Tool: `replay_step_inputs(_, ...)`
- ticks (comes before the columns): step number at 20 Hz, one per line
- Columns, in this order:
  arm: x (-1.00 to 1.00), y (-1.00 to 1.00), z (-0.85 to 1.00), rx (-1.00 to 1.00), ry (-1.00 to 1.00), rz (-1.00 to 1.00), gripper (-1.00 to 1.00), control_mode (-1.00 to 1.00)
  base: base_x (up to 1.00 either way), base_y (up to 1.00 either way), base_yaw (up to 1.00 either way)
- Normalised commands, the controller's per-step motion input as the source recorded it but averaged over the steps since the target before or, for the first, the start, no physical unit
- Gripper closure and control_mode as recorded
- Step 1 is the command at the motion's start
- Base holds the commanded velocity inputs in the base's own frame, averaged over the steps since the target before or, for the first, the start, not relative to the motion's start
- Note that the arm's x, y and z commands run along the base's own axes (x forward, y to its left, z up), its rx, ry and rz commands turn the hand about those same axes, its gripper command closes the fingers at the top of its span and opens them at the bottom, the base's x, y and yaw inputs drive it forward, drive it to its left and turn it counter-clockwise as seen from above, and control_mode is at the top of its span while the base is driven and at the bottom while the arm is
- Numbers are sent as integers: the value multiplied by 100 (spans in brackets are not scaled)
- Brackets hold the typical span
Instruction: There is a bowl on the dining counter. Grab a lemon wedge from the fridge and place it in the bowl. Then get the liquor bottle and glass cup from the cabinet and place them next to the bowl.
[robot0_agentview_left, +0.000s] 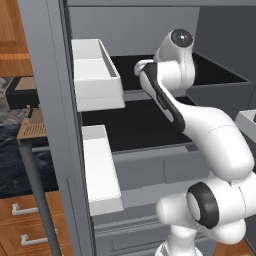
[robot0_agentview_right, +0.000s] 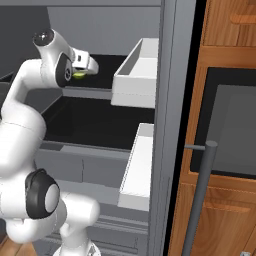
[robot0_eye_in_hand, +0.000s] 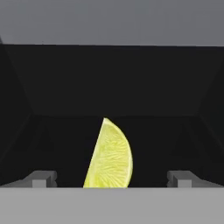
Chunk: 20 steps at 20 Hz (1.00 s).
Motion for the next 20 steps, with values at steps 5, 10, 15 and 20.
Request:
replay_step_inputs(5,18,4,-35,-1,5,0,-100,-100,0,0,0)
replay_step_inputs(10,19,1,-29,-1,5,0,-100,-100,0,0,0)
replay_step_inputs(15,23,0,-29,0,7,0,100,-100,0,0,0)
replay_step_inputs(20,24,0,-30,0,11,0,100,-100,0,0,0)
